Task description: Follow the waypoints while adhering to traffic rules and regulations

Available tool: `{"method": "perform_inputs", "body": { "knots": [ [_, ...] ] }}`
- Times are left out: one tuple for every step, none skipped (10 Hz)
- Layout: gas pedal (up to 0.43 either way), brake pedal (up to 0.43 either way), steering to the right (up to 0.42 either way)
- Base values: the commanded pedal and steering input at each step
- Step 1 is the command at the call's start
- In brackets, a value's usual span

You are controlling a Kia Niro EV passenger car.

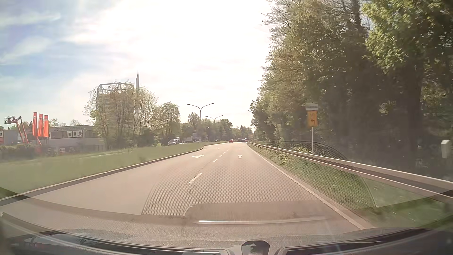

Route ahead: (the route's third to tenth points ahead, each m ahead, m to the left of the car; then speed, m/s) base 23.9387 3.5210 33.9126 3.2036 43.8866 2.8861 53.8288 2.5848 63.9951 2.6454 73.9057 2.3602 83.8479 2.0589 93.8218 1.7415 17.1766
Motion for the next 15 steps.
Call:
{"method": "perform_inputs", "body": {
  "knots": [
    [0.000,0.000,0.002],
    [0.000,0.000,0.002],
    [0.000,0.000,0.002],
    [0.000,0.000,0.002],
    [0.000,0.000,0.002],
    [0.000,0.000,0.002],
    [0.000,0.000,0.002],
    [0.000,0.000,0.002],
    [0.000,0.000,0.002],
    [0.000,0.000,0.002],
    [0.000,0.000,0.002],
    [0.000,0.000,0.002],
    [0.000,0.000,0.002],
    [0.000,0.000,0.002],
    [0.000,0.000,0.002]
  ]
}}
